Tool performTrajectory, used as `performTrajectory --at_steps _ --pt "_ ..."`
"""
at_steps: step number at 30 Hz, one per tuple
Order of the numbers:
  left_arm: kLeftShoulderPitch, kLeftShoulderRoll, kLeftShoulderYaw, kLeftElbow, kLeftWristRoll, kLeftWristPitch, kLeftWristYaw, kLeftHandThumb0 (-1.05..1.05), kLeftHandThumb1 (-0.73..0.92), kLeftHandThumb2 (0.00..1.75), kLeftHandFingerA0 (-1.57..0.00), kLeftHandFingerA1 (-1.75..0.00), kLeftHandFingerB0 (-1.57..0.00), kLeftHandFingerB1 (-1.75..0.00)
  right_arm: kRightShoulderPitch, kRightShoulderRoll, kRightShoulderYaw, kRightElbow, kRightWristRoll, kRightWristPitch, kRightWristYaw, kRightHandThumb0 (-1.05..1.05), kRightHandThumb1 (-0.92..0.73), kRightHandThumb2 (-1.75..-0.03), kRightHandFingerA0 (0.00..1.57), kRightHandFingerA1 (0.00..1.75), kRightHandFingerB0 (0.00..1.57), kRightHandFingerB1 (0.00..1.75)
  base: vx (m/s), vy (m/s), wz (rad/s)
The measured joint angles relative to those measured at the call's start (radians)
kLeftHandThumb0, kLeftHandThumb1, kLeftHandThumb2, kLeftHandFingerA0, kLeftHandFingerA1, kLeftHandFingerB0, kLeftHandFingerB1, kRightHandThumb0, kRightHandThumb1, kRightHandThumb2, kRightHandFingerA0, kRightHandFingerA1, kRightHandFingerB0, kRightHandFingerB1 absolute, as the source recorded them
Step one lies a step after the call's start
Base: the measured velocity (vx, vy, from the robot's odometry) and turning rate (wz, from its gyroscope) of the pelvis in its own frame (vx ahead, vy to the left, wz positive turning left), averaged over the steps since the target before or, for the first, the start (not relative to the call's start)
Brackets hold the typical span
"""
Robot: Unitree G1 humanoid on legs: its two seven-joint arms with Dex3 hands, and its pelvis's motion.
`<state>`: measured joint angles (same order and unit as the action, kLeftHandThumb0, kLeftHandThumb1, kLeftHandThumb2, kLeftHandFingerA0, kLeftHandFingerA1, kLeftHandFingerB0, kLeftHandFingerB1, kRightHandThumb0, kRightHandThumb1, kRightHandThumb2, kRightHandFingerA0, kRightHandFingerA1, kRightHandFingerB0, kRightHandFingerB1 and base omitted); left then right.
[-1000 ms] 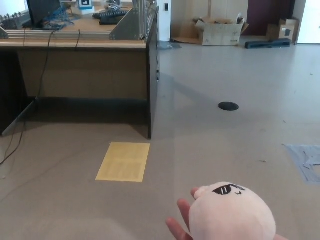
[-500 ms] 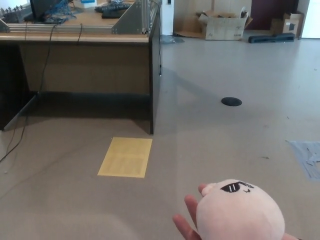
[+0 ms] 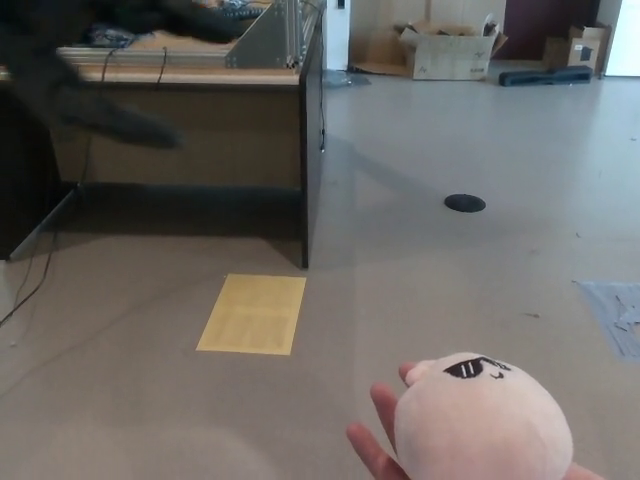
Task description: The robot extends its left hand to pick up an emotional support dumpling from the palm of a person and brings its hand down by its side. Then it extends its arm again to hand the dumpling back to the person.
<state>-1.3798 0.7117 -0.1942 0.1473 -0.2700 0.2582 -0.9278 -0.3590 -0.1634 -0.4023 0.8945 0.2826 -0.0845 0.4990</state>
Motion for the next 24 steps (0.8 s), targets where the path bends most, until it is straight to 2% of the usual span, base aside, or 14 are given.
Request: performTrajectory --at_steps 1,6,10,11,14,15,16,17,18,19,22,23,24 --pt "-0.013 -0.009 -0.017 -0.007 0.006 0.003 -0.004 -0.16 0.22 0.8 -0.11 -0.51 -0.11 -0.49 -0.001 0.0 0.001 0.0 0.0 0.0 0.0 -0.51 -0.5 -0.56 0.64 0.46 0.29 0.31 0.0 0.0 0.0" --pt "-0.1 -0.121 -0.181 -0.073 0.076 0.011 -0.046 -0.21 0.2 0.8 -0.11 -0.52 -0.11 -0.51 -0.004 -0.001 0.005 0.004 0.001 -0.005 0.001 -0.51 -0.51 -0.56 0.66 0.47 0.32 0.32 0.0 0.0 0.0" --pt "-0.108 -0.179 -0.253 -0.09 0.125 0.011 -0.061 -0.21 0.19 0.8 -0.12 -0.53 -0.12 -0.52 -0.004 0.0 0.011 0.004 0.0 -0.009 0.001 -0.52 -0.49 -0.56 0.66 0.47 0.33 0.32 0.0 0.0 0.0" --pt "-0.11 -0.194 -0.267 -0.098 0.137 0.012 -0.064 -0.23 0.24 0.81 -0.07 -0.51 -0.07 -0.5 -0.003 0.0 0.012 0.004 0.0 -0.01 0.001 -0.51 -0.5 -0.56 0.66 0.47 0.33 0.32 0.0 0.0 0.0" --pt "-0.117 -0.233 -0.304 -0.106 0.162 0.015 -0.073 -0.24 0.23 0.81 -0.06 -0.51 -0.07 -0.5 -0.003 0.0 0.017 0.004 0.0 -0.011 0.001 -0.5 -0.51 -0.56 0.68 0.46 0.35 0.33 0.0 0.0 0.0" --pt "-0.119 -0.252 -0.321 -0.109 0.174 0.015 -0.075 -0.43 0.41 0.52 -0.13 -0.33 -0.19 -0.32 -0.004 0.0 0.02 0.004 0.0 -0.011 0.0 -0.51 -0.49 -0.56 0.58 0.44 0.36 0.33 0.0 0.0 0.0" --pt "-0.119 -0.273 -0.338 -0.111 0.186 0.015 -0.079 -0.43 0.41 0.52 -0.13 -0.33 -0.19 -0.32 -0.004 0.0 0.023 0.004 0.0 -0.011 0.0 -0.51 -0.49 -0.56 0.58 0.44 0.36 0.33 0.0 0.0 0.0" --pt "-0.12 -0.282 -0.349 -0.113 0.194 0.014 -0.081 -0.27 0.21 0.8 -0.02 -0.5 -0.02 -0.48 -0.004 0.0 0.024 0.004 0.0 -0.011 -0.001 -0.51 -0.51 -0.56 0.54 0.44 0.31 0.31 0.0 0.0 0.0" --pt "-0.12 -0.298 -0.368 -0.116 0.211 0.014 -0.084 -0.27 0.21 0.8 -0.02 -0.5 -0.02 -0.48 -0.004 0.0 0.028 0.004 -0.001 -0.011 -0.003 -0.51 -0.51 -0.56 0.54 0.44 0.31 0.31 0.0 0.0 0.0" --pt "-0.12 -0.303 -0.375 -0.117 0.216 0.014 -0.085 -0.42 0.38 0.51 -0.15 -0.31 -0.19 -0.32 -0.004 0.0 0.03 0.004 -0.001 -0.011 -0.003 -0.5 -0.52 -0.56 0.57 0.44 0.29 0.3 0.0 0.0 0.0" --pt "-0.12 -0.332 -0.402 -0.124 0.246 0.014 -0.09 -0.42 0.38 0.51 -0.15 -0.31 -0.19 -0.32 -0.006 -0.001 0.044 0.004 -0.004 -0.015 -0.002 -0.5 -0.52 -0.56 0.57 0.44 0.29 0.3 0.0 0.0 0.0" --pt "-0.12 -0.342 -0.411 -0.131 0.26 0.014 -0.092 -0.28 0.18 0.78 -0.04 -0.53 0.0 -0.47 -0.008 -0.003 0.051 0.004 -0.006 -0.019 -0.002 -0.46 -0.54 -0.56 0.52 0.43 0.26 0.29 0.0 0.0 0.0" --pt "-0.12 -0.345 -0.412 -0.132 0.265 0.014 -0.092 -0.28 0.18 0.78 -0.04 -0.53 0.0 -0.47 -0.008 -0.004 0.054 0.004 -0.007 -0.021 -0.002 -0.46 -0.54 -0.56 0.52 0.43 0.26 0.29 0.0 0.0 0.0"
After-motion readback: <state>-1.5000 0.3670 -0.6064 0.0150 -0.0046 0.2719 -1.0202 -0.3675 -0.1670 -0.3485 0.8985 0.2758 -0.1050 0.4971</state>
